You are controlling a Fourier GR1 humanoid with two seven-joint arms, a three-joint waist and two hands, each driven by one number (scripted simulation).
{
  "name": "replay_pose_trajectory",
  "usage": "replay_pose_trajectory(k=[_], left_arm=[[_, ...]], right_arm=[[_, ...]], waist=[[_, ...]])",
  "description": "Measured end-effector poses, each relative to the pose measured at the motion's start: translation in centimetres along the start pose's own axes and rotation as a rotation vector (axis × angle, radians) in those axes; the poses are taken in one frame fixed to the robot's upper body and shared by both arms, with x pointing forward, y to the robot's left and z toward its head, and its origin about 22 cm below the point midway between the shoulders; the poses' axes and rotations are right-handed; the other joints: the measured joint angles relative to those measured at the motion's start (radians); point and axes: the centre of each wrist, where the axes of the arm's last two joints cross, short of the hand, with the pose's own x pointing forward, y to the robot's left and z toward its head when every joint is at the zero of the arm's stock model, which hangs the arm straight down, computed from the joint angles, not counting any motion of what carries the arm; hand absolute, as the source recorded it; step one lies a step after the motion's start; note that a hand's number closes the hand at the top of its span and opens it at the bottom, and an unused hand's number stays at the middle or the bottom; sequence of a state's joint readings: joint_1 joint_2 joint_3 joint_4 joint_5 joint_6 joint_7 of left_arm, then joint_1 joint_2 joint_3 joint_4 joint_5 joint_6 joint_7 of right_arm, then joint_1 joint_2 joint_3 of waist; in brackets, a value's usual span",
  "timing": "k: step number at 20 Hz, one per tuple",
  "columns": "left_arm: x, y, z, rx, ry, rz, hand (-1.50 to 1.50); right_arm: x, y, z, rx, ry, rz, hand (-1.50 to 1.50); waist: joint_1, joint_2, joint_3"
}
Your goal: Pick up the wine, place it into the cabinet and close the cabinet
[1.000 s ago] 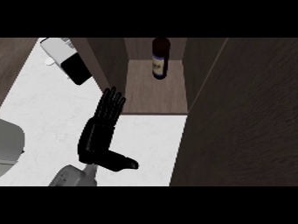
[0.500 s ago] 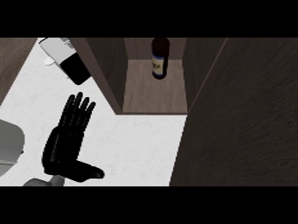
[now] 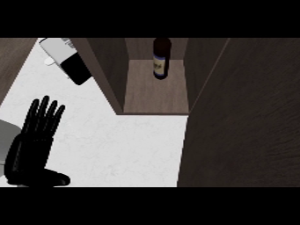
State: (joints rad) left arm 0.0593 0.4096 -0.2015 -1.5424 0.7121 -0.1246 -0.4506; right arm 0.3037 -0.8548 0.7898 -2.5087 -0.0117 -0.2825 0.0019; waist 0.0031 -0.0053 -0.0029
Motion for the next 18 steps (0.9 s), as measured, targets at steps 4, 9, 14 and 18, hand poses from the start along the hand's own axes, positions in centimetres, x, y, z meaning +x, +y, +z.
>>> replay_pose_trajectory(k=[4, 9, 14, 18], left_arm=[[1.6, 2.2, 0.3, -0.001, -0.005, -0.013, -1.5], [3.0, 3.8, 0.4, -0.001, -0.012, -0.022, -1.5], [3.9, 4.9, 0.2, -0.011, -0.012, -0.029, -1.5], [4.8, 5.5, 0.0, -0.031, -0.013, -0.026, -1.5]], right_arm=[[0.1, 0.0, -0.3, 0.024, -0.001, 0.008, 1.5], [0.2, -0.2, -0.7, 0.051, 0.006, 0.025, 1.5], [0.4, -0.3, -1.3, 0.065, -0.011, 0.04, 1.5], [0.6, -0.7, -2.1, 0.058, -0.035, 0.059, 1.5]], waist=[[0.005, 0.001, -0.001], [0.008, 0.001, -0.002], [0.018, 0.004, -0.002], [0.035, 0.008, -0.004]])
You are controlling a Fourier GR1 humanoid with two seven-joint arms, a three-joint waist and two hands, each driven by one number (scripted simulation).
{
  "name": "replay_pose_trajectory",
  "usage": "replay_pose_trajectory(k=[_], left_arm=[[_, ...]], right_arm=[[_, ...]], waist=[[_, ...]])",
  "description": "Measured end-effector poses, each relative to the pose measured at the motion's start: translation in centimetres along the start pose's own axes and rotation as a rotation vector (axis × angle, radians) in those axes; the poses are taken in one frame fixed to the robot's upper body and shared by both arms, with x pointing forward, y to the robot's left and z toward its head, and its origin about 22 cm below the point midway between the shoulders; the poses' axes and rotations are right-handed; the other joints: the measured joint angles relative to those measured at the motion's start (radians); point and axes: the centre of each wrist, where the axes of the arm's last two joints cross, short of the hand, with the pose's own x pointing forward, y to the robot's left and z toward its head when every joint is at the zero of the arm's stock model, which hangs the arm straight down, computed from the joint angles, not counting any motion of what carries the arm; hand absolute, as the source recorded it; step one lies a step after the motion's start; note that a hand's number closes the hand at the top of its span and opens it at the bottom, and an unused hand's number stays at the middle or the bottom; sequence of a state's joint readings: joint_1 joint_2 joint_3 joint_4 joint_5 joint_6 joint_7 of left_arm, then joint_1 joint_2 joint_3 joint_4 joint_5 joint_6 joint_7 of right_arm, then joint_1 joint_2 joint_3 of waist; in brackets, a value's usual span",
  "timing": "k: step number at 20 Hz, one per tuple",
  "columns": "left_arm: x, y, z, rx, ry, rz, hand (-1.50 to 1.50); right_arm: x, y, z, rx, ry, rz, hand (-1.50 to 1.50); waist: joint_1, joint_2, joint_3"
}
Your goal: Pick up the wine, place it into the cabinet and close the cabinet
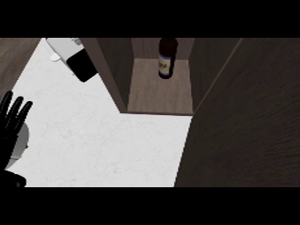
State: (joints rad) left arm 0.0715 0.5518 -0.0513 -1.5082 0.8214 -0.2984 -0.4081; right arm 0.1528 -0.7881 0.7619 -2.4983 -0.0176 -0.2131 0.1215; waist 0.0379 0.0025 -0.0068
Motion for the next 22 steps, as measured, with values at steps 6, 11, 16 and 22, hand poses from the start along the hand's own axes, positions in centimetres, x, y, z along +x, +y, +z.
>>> replay_pose_trajectory(k=[6, 11, 16, 22], left_arm=[[0.7, 0.4, -0.9, -0.013, -0.008, -0.006, -1.5], [1.1, 0.9, -1.0, -0.025, -0.001, -0.003, -1.5], [1.3, 1.5, -1.0, -0.026, 0.008, -0.004, -1.5], [1.5, 2.6, -0.7, 0.006, 0.005, -0.01, -1.5]], right_arm=[[0.4, -0.9, -2.0, -0.041, -0.054, 0.026, 1.5], [0.5, -1.2, -4.8, -0.061, -0.065, -0.001, 1.5], [1.5, 0.5, -9.6, -0.028, -0.11, -0.127, 1.5], [4.3, 2.1, -17.3, -0.015, -0.113, -0.174, 1.5]], waist=[[0.02, 0.006, -0.001], [0.038, 0.007, -0.002], [0.038, 0.005, -0.002], [0.012, 0.0, 0.002]])
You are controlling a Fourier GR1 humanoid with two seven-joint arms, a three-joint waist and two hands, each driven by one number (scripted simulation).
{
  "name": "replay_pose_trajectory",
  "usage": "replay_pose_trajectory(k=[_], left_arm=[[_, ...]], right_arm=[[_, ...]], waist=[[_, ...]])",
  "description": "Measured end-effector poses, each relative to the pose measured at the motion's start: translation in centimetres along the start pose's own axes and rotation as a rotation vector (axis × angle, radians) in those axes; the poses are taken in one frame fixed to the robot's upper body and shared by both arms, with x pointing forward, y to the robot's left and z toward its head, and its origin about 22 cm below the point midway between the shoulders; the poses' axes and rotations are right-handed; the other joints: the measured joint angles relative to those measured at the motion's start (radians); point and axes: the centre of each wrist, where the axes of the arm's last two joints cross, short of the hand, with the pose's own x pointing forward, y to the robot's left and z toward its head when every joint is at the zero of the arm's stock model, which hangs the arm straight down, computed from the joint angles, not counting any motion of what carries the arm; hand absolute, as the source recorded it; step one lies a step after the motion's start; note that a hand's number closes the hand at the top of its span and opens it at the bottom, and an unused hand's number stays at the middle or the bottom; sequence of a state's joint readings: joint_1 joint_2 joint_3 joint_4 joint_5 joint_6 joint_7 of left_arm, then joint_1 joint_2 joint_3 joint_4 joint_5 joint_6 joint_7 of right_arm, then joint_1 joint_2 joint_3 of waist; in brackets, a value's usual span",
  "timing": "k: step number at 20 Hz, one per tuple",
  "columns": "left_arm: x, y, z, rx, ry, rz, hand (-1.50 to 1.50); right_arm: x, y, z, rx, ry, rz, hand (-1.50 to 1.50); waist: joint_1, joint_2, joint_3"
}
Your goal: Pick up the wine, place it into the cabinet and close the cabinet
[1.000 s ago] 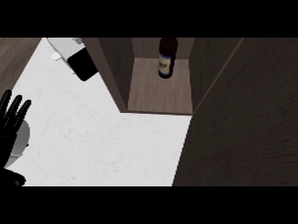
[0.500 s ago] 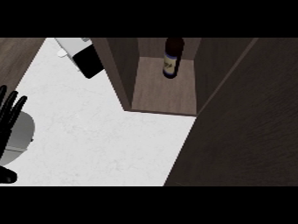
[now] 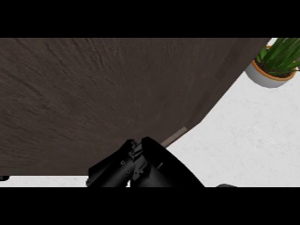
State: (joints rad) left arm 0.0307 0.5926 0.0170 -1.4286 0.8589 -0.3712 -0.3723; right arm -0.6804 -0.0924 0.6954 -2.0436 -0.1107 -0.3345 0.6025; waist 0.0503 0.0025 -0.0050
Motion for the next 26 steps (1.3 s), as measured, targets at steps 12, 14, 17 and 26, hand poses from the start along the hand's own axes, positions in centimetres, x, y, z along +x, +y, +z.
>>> replay_pose_trajectory(k=[12, 14, 17, 26], left_arm=[[0.1, 1.5, 0.9, 0.027, 0.0, -0.005, -1.5], [0.2, 1.6, 1.0, 0.027, -0.004, -0.01, -1.5], [0.3, 1.7, 1.1, 0.028, -0.004, -0.017, -1.5], [0.4, 2.2, 0.3, 0.032, -0.014, -0.014, -1.5]], right_arm=[[-1.3, -2.1, -9.8, -0.068, 0.07, -0.097, 1.5], [-2.1, -2.9, -10.5, -0.09, 0.084, -0.124, 1.5], [-3.6, -4.3, -11.0, -0.124, 0.104, -0.131, 1.5], [-6.5, -7.8, -12.1, -0.108, 0.096, -0.101, 1.5]], waist=[[-0.028, 0.0, 0.004], [-0.03, 0.0, 0.004], [-0.033, -0.001, 0.004], [-0.035, -0.017, 0.003]])
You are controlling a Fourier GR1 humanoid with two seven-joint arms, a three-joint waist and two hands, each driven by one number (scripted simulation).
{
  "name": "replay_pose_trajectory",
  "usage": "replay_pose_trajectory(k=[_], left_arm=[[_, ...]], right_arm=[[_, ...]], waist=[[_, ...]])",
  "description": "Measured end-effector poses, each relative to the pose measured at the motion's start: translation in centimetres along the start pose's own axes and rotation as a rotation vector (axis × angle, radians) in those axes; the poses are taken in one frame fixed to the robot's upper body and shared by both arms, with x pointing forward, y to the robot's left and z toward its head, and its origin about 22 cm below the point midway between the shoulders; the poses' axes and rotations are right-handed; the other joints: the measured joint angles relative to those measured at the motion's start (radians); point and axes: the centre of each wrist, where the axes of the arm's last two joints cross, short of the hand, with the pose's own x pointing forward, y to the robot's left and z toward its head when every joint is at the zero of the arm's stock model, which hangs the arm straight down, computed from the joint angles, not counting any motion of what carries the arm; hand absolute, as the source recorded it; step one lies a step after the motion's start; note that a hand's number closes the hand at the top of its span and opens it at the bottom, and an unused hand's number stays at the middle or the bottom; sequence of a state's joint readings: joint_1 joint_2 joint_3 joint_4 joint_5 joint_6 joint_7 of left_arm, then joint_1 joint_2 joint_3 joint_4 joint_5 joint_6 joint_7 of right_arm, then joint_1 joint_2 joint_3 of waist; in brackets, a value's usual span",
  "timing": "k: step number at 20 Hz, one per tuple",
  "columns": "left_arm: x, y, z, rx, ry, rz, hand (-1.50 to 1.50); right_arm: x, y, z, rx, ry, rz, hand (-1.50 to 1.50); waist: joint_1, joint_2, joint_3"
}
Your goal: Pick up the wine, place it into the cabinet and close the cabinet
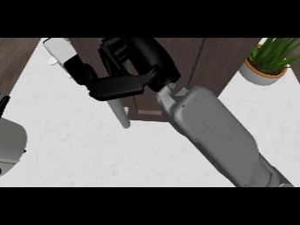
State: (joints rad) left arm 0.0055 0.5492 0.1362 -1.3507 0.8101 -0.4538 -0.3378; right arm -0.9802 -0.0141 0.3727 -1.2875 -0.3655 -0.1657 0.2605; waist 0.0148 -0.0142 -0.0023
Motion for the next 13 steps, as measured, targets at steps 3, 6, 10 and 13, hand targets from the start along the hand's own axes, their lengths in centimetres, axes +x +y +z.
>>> replay_pose_trajectory(k=[3, 6, 10, 13], left_arm=[[-0.4, -0.2, -0.1, 0.0, 0.003, 0.004, -1.5], [-0.4, -0.1, -0.2, -0.016, 0.001, 0.012, -1.5], [-0.3, -0.3, -0.4, -0.033, 0.003, 0.029, -1.5], [-0.2, -0.6, -0.6, -0.032, 0.002, 0.027, -1.5]], right_arm=[[-0.6, -0.7, -0.2, 0.029, -0.016, 0.004, 1.5], [-1.1, -1.3, -0.4, 0.047, -0.038, 0.019, 1.5], [-1.6, -1.9, -0.7, 0.071, -0.061, 0.044, 1.5], [-1.8, -2.2, -0.8, 0.088, -0.072, 0.049, 1.5]], waist=[[0.003, -0.008, -0.003], [0.01, -0.014, -0.005], [0.018, -0.019, -0.01], [0.021, -0.021, -0.012]])
